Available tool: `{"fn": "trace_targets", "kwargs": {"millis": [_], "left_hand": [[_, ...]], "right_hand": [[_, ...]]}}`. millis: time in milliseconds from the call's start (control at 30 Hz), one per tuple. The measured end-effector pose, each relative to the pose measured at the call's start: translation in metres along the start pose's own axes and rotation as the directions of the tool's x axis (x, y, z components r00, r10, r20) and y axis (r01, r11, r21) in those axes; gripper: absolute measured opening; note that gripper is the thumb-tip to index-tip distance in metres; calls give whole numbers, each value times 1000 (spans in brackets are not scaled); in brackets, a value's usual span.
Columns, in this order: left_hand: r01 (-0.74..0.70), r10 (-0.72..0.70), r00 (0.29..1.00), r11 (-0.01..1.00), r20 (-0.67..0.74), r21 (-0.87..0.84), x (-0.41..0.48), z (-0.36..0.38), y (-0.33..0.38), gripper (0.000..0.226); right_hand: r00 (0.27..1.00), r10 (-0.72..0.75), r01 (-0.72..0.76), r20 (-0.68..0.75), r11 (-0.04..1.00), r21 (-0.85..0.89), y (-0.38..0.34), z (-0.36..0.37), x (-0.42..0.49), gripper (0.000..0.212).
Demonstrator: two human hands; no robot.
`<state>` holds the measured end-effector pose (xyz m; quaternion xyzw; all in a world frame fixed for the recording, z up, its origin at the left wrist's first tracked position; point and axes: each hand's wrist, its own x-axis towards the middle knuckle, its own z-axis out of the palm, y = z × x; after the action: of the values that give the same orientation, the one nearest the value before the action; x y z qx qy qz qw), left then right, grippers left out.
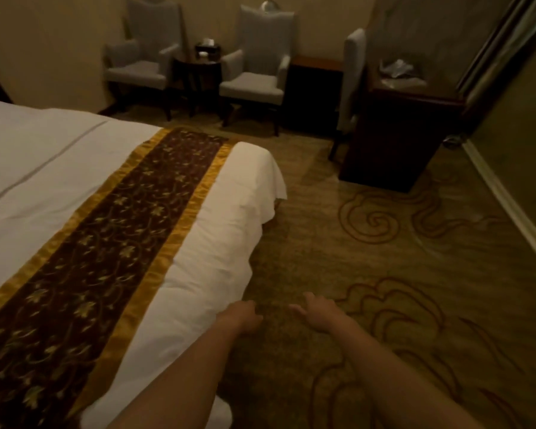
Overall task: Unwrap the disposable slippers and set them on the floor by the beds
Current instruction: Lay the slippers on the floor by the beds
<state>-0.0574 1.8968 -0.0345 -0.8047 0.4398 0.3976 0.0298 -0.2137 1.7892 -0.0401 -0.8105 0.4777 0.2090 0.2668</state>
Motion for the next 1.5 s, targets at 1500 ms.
{"fn": "trace_targets", "kwargs": {"millis": [1500], "left_hand": [[180, -197, 979, 952, -46, -248, 658, -490, 301, 55]], "right_hand": [[973, -185, 194, 135, 979, -62, 105, -566, 707, 67]]}}
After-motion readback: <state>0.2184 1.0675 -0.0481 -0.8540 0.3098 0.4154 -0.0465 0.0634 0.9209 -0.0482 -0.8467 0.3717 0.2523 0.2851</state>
